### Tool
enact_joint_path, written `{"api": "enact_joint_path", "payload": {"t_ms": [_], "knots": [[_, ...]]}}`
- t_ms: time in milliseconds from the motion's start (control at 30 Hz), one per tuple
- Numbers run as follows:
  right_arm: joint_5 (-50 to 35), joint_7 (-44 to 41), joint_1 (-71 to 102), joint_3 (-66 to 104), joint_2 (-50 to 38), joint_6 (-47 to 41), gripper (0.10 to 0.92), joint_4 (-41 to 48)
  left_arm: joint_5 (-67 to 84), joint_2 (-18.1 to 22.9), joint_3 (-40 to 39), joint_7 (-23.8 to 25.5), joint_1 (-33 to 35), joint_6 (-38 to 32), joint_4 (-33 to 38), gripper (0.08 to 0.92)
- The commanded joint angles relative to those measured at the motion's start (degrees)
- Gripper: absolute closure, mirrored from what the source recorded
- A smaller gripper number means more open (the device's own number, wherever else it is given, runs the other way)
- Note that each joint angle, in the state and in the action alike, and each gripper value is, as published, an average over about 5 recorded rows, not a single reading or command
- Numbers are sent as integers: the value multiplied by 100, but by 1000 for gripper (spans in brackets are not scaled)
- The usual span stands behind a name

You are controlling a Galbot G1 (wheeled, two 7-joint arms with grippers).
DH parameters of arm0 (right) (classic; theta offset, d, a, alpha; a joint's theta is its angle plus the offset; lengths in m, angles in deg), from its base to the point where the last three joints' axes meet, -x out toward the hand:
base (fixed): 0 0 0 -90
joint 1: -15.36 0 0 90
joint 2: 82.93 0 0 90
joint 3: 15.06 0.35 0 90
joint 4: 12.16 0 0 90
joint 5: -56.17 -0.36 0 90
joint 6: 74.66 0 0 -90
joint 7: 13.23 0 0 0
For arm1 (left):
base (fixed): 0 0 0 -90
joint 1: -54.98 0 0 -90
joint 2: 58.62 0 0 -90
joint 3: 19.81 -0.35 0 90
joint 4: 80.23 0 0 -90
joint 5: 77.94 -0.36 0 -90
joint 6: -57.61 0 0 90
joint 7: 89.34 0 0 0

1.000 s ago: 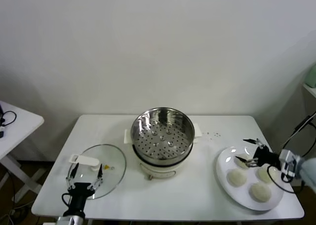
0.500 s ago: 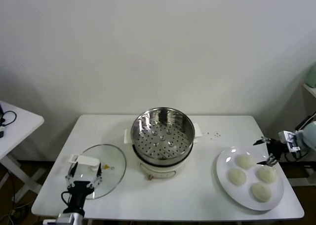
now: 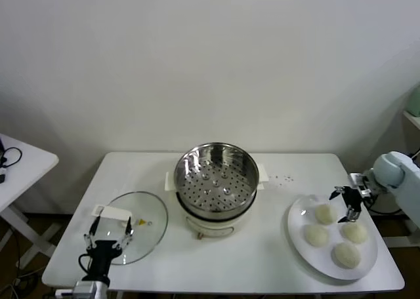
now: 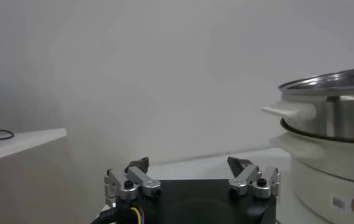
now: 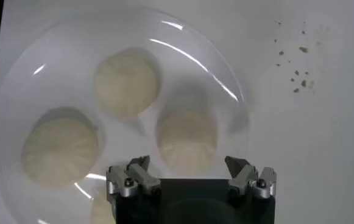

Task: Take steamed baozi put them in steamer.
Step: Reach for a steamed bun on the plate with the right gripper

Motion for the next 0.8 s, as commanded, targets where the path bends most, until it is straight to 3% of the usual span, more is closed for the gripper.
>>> {"api": "enact_joint_path", "payload": {"t_ms": [33,533,800], "knots": [[247,-86,-240,-293,420,34,203,313,-2,-5,10,-6,-12,19,-18,177],[517,-68,68,65,522,102,204,419,-59,36,-7,-40,-27,36,-87,177],[564,-47,102,184,503,119,287,429,-72,32,-18,-82,-14,46,-84,177]]}}
